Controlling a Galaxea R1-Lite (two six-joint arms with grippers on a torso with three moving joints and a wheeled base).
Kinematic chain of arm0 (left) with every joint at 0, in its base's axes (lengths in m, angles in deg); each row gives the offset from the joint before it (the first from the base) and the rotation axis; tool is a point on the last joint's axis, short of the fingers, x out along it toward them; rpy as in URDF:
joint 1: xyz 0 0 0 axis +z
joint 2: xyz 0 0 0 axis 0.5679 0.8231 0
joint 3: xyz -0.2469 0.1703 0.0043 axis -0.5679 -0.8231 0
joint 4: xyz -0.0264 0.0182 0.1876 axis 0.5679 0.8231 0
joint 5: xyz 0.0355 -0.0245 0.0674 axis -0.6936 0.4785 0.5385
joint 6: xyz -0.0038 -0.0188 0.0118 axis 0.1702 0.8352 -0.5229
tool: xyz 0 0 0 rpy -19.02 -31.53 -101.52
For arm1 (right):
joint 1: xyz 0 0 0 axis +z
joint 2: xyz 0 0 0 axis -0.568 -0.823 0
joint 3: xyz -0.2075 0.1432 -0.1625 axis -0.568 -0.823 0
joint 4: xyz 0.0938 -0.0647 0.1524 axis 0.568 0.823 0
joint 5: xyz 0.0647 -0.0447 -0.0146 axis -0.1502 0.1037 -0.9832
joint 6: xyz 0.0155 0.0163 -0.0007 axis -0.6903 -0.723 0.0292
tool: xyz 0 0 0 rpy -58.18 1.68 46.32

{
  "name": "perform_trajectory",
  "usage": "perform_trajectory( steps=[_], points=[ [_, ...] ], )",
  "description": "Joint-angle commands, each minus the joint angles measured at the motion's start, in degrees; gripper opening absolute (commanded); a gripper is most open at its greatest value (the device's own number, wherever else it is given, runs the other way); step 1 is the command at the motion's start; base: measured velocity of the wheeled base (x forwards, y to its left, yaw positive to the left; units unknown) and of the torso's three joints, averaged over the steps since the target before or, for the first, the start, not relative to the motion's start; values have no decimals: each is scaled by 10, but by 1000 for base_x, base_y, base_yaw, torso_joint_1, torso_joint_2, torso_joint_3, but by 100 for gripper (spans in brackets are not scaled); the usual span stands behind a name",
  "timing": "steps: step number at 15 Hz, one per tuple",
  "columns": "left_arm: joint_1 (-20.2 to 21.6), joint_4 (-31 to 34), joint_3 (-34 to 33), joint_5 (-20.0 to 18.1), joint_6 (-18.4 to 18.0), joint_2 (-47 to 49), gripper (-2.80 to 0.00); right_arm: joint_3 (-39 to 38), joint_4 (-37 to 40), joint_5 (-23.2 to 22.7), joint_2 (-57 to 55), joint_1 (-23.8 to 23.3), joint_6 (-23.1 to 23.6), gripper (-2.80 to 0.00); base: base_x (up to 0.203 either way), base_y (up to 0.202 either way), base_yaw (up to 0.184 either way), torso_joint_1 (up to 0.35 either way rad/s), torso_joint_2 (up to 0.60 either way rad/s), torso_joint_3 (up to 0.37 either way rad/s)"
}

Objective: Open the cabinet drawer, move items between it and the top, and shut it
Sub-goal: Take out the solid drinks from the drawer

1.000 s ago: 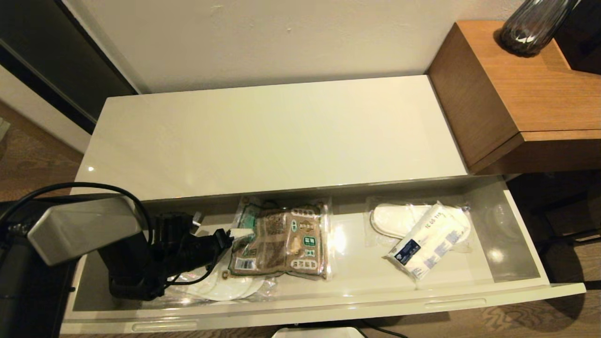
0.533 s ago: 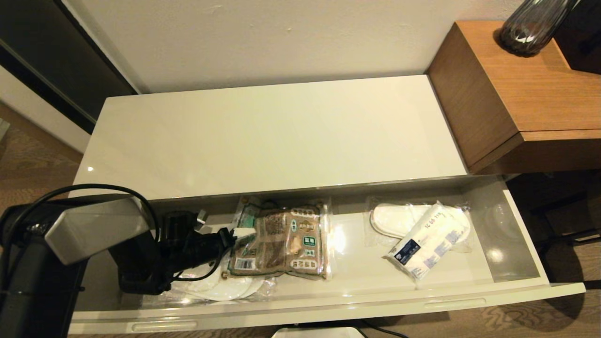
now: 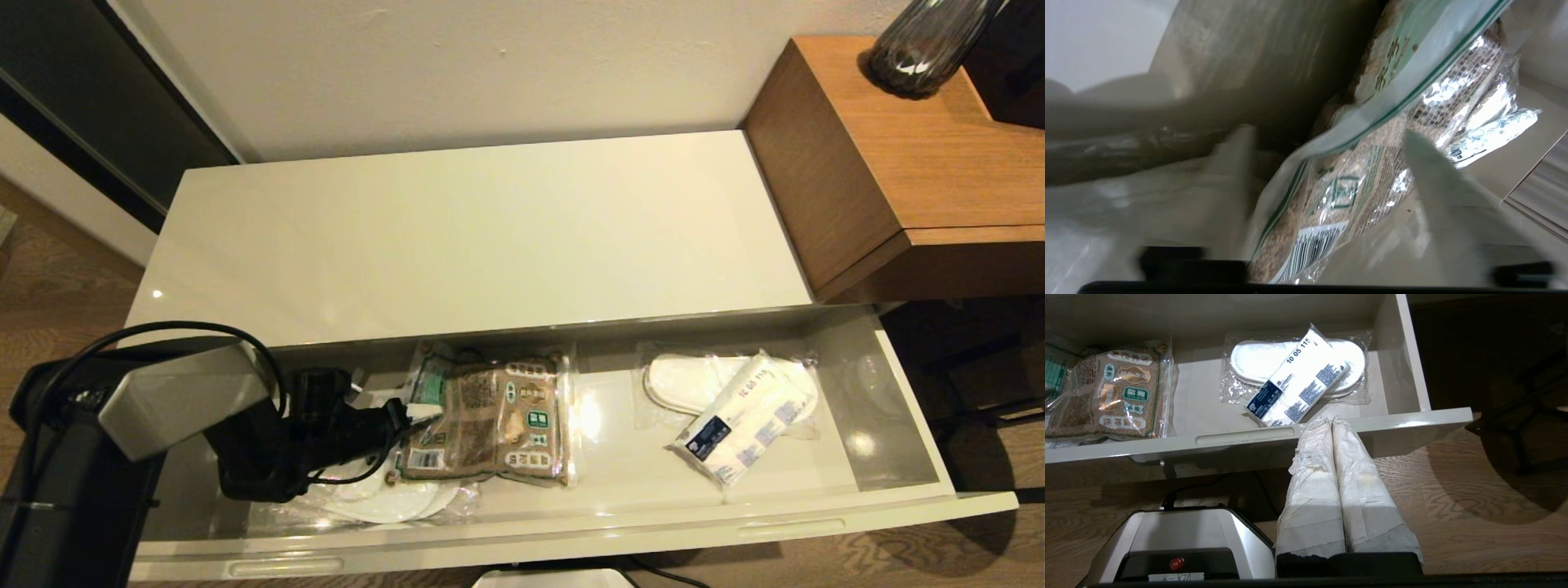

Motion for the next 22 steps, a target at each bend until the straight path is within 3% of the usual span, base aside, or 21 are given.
perform_trajectory(
  steps=[1, 7, 16, 17, 20, 22],
  points=[
    [0, -3, 4, -2, 3, 1, -280, 0, 0, 0, 0, 0, 0, -280, 0, 0, 0, 0, 0, 0],
    [0, 8, 8, -2, 2, -38, -280, 0, 0, 0, 0, 0, 0, -280, 0, 0, 0, 0, 0, 0],
    [-9, 135, -57, -1, -1, -196, -280, -1, 0, 0, 0, 0, 0, -280, 0, 0, 0, 0, 0, 0],
    [-9, 136, -69, 3, -1, -199, -280, -1, 0, 0, 0, 0, 0, -280, 0, 0, 0, 0, 0, 0],
    [-11, 142, -114, 70, -2, -207, -280, 0, 0, 0, 0, 0, 0, -280, 0, 0, 0, 0, 0, 0],
    [-14, 141, -146, 86, 1, -209, -280, -1, 0, 0, 0, 0, 0, -280, 0, 0, 0, 0, 0, 0]
  ],
)
